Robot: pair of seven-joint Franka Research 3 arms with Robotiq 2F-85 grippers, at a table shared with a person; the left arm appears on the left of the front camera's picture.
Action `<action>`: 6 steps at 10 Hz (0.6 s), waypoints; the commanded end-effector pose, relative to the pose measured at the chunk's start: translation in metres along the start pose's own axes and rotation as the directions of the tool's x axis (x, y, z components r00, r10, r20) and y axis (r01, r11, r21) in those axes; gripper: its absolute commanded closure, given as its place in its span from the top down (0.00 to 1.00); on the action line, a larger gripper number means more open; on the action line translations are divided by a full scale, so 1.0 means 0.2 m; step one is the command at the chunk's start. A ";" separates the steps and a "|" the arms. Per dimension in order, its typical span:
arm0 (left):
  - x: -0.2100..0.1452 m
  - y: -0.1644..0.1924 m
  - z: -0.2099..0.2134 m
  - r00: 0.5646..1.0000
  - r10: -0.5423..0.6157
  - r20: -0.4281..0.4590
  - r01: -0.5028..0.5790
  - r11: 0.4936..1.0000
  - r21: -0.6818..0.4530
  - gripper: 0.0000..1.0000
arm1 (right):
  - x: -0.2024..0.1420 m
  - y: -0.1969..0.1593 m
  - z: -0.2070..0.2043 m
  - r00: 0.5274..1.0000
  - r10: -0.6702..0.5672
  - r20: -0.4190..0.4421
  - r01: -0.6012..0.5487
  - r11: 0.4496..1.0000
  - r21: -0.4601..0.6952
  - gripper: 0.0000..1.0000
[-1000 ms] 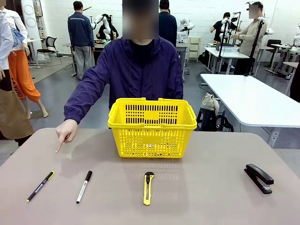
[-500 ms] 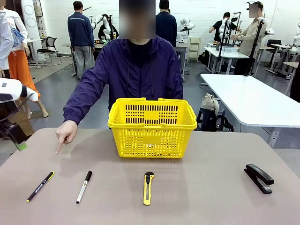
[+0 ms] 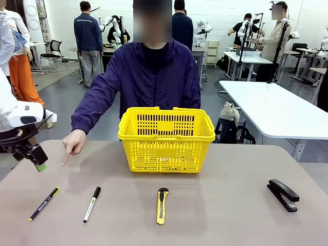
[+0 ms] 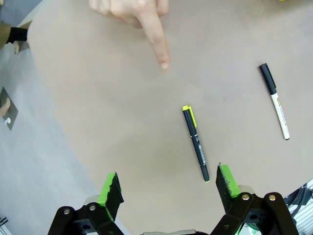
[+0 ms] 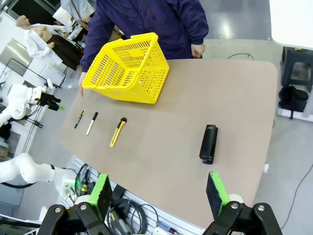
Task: Place the items the person wants into the basket.
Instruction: Pick up the item the person points to and place it in the Market Basket.
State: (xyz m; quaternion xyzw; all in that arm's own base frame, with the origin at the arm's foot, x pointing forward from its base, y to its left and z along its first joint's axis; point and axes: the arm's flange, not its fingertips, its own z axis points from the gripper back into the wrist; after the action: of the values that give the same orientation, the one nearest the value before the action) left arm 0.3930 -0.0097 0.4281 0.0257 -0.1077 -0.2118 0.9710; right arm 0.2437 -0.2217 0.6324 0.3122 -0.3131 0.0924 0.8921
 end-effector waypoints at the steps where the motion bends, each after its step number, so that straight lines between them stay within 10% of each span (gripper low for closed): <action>1: -0.12 -0.07 -0.07 1.000 0.025 0.011 -0.025 1.000 -0.015 1.00 | 0.00 0.00 -0.01 1.000 0.012 0.012 -0.012 1.000 0.022 1.00; 6: 0.00 0.00 0.00 1.000 0.000 0.000 0.000 1.000 0.000 1.00 | 0.00 0.00 -0.01 1.000 0.012 0.012 -0.012 1.000 0.022 1.00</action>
State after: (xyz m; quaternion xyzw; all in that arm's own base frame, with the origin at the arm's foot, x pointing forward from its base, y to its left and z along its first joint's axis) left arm 0.3936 -0.0112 0.4267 0.0236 -0.1062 -0.2123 0.9711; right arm 0.2437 -0.2218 0.6323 0.3122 -0.3131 0.0926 0.8922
